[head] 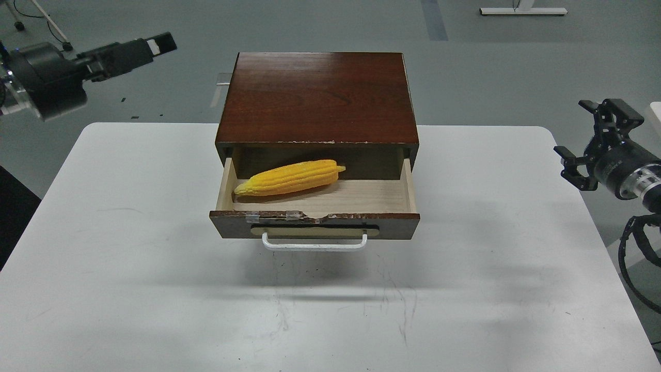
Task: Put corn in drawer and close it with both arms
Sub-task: 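Bring the left gripper in front of the drawer handle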
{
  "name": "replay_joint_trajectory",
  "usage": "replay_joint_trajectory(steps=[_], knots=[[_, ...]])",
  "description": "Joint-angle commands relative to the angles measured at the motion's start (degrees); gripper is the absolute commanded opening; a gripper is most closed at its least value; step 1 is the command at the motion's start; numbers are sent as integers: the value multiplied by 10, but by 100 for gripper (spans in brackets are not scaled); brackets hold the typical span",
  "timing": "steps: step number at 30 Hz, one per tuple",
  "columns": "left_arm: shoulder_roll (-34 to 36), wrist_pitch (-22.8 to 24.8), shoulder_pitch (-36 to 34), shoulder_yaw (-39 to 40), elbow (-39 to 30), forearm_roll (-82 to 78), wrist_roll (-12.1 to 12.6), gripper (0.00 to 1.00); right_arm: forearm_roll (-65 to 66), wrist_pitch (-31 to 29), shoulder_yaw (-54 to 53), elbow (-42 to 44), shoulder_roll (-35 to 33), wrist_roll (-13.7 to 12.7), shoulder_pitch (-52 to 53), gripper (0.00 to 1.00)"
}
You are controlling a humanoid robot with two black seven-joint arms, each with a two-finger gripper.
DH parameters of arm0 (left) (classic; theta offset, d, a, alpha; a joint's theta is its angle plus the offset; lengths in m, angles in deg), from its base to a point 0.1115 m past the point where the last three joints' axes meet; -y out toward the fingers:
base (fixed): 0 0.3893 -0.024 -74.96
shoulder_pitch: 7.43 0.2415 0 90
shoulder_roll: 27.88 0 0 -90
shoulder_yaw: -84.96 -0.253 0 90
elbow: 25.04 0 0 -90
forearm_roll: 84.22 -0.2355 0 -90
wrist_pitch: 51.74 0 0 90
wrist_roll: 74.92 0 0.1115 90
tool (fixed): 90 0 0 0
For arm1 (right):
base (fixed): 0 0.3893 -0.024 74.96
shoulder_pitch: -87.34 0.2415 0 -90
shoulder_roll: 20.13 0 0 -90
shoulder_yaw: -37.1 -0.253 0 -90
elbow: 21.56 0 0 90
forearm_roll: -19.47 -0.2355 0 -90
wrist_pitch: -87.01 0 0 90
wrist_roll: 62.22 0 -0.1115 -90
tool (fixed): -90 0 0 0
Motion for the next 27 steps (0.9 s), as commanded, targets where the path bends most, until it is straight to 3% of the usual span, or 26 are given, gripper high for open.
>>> replay_joint_trajectory(steps=[1, 7, 16, 21, 27], knots=[[62, 31, 7, -19, -140, 1, 0, 0, 1, 2, 2, 0, 0, 0, -2, 100], [8, 76, 14, -84, -136, -11, 0, 0, 6, 10, 10, 1, 2, -1, -16, 100], [-23, 75, 66, -221, -135, -66, 0, 0, 23, 10, 12, 25, 6, -4, -18, 100], [-64, 73, 97, -225, -134, -93, 0, 0, 32, 10, 2, 39, 25, -5, -8, 100], [-110, 62, 97, -210, -106, -69, 0, 0, 32, 6, -69, 47, 77, 20, 15, 100]])
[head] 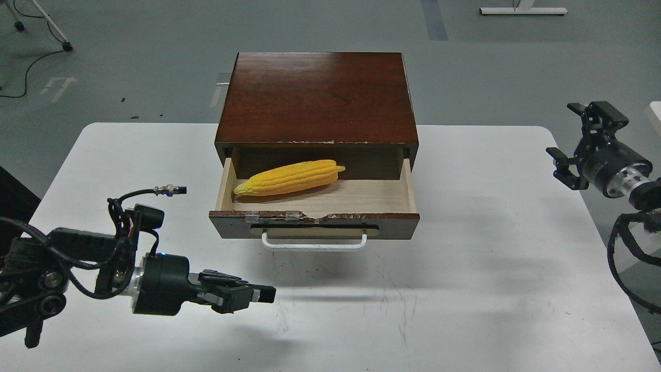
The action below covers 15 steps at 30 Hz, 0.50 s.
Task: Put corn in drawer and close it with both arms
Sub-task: 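Bring the left gripper in front of the drawer handle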
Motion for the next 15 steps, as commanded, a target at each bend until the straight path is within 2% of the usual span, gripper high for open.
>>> replay_joint_trajectory(steps=[1, 4, 10, 15], knots=[[-28, -3, 0, 15, 20, 28, 0, 0, 1, -2, -58, 0, 26, 29, 4, 100], [-34, -4, 1, 17, 26, 55, 0, 0, 2, -3, -67, 1, 37, 44, 5, 100], [-52, -4, 3, 18, 36, 86, 0, 0, 34, -2, -65, 15, 66, 44, 4, 100], [-93, -4, 13, 18, 85, 83, 0, 0, 47, -2, -67, 58, 90, 44, 2, 100]])
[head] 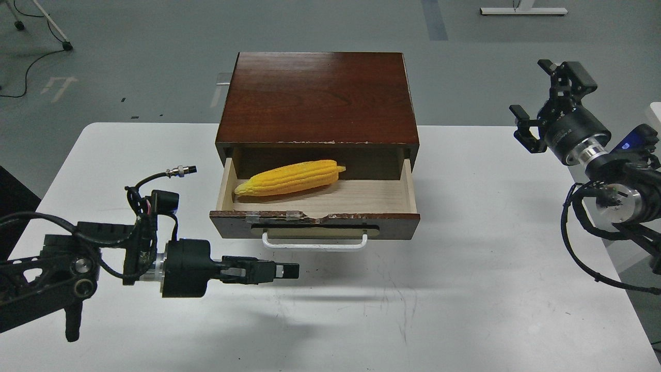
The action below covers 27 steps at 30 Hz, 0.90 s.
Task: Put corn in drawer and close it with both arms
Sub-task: 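Bring the left gripper in front of the drawer handle, then push the drawer front with the left gripper toward the cabinet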
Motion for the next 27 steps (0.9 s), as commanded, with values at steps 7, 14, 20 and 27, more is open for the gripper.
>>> replay_joint_trajectory(steps=[7, 14, 20, 27], knots=[[-58, 1, 2, -1, 66, -3, 0, 0, 2, 0, -4, 37, 11, 0, -2, 100], [-73, 1, -5, 3, 82, 0, 0, 0, 2, 0, -3, 42, 11, 0, -2, 100], [-76, 3, -5, 28, 102, 0, 0, 0, 2, 0, 0, 44, 11, 0, -3, 100], [-96, 3, -6, 36, 109, 0, 0, 0, 3, 0, 4, 47, 11, 0, -5, 100]])
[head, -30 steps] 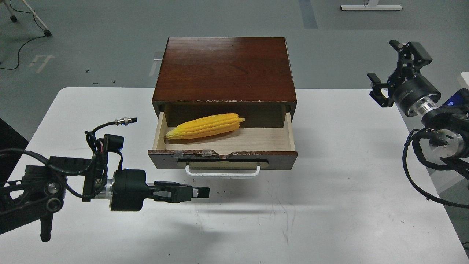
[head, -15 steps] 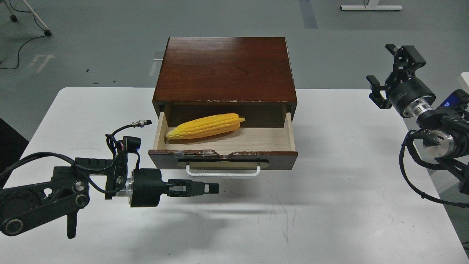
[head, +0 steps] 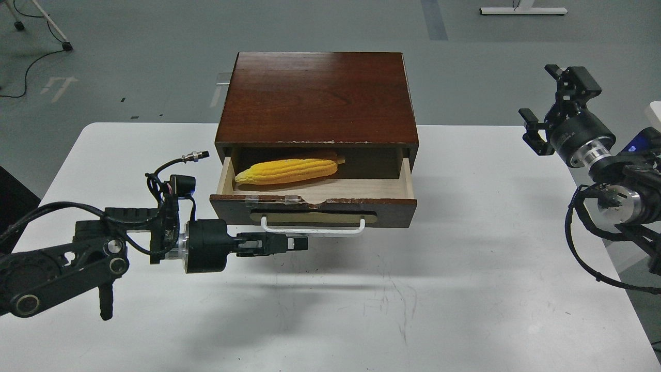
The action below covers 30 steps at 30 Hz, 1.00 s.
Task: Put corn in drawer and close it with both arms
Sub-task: 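Push the drawer front with the left gripper toward the cabinet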
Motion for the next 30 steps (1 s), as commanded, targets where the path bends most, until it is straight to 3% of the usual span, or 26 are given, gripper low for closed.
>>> replay_joint_trajectory(steps=[1, 30], knots=[[-24, 0, -1, 1, 15, 0, 0, 0, 0, 0, 0, 4, 0, 0, -1, 100], [-156, -1, -48, 31, 189, 1, 0, 0, 1, -4, 1, 25, 4, 0, -2, 100]])
